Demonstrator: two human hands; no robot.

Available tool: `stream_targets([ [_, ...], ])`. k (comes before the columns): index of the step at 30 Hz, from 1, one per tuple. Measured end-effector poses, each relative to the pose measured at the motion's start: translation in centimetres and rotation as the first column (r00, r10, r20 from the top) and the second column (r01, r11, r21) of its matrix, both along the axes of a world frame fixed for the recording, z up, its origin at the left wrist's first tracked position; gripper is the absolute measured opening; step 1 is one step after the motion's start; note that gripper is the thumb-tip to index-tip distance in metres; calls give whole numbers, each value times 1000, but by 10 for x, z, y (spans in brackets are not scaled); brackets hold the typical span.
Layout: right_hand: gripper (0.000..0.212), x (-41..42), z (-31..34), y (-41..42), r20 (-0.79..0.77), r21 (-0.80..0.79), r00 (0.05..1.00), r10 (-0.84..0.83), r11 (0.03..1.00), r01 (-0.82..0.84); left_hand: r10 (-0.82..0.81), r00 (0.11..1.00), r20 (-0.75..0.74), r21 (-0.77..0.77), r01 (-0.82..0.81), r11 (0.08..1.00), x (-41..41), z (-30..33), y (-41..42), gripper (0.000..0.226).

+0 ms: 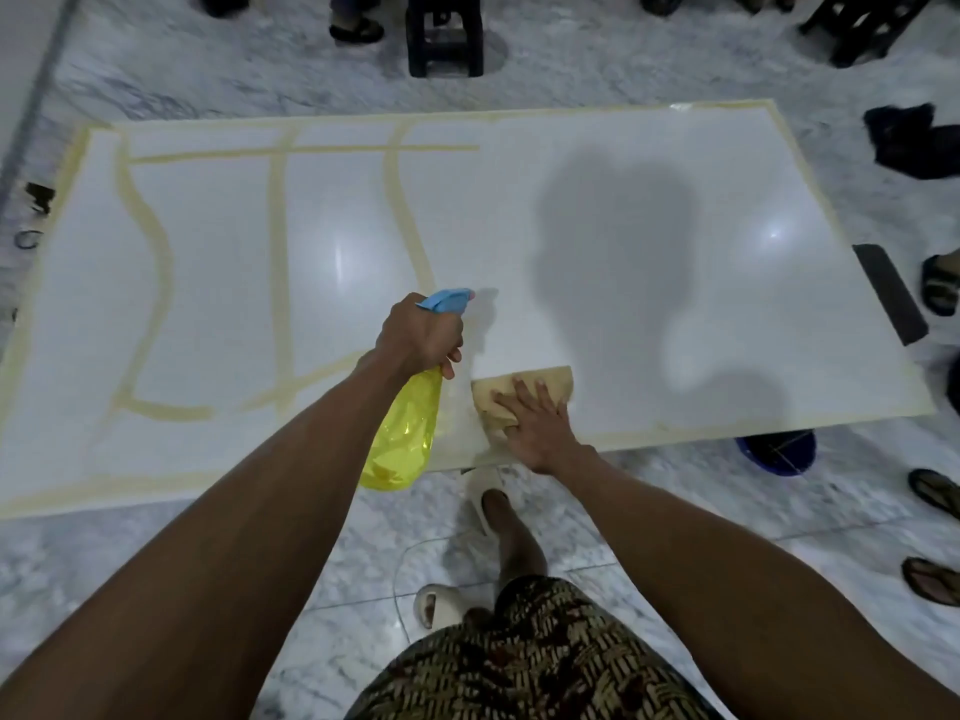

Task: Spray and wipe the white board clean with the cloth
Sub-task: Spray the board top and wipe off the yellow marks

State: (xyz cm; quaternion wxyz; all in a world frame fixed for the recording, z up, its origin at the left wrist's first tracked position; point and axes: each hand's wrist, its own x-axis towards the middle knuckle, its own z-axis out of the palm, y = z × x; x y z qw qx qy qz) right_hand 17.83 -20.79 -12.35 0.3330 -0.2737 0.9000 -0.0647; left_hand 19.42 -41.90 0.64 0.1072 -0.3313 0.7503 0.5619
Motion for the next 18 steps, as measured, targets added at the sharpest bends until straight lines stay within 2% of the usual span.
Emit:
stream_targets([
  [3, 55, 2, 20, -7, 121, -34, 988, -101, 994, 106, -4, 1000, 9, -27, 4, 1000, 12, 10, -1, 53],
  [5, 46, -4, 45, -22, 295, -81, 935, -200, 969, 232, 13, 1000, -8, -34, -13, 999, 18, 22, -4, 52],
  [7, 39, -14, 74, -40, 491, -139, 780, -388, 849, 510, 34, 999, -14, -50, -35, 998, 17, 32, -12, 45],
  [8, 41, -23, 90, -50, 548, -169, 718, -430, 783, 598, 37, 999, -19, -65, -38, 997, 17, 39, -18, 36],
  [10, 59, -47, 108, -68, 600, -257, 671, -435, 690, 677, 42, 998, -46, -86, -46, 995, 13, 55, -30, 23],
  [12, 67, -76, 123, -92, 634, -310, 632, -447, 601, 736, 48, 995, -84, -83, -55, 995, 2, 69, -48, 39],
  [14, 54, -101, 136, -123, 624, -376, 650, -434, 563, 736, 67, 994, -87, -85, -75, 994, -13, 74, -71, 58],
  [15, 42, -111, 144, -137, 576, -414, 688, -440, 569, 710, 72, 994, -88, -87, -79, 993, -19, 75, -81, 62],
  [18, 23, -159, 143, -181, 421, -467, 784, -457, 631, 619, 90, 989, -114, -52, -96, 994, -41, 70, -113, 59],
])
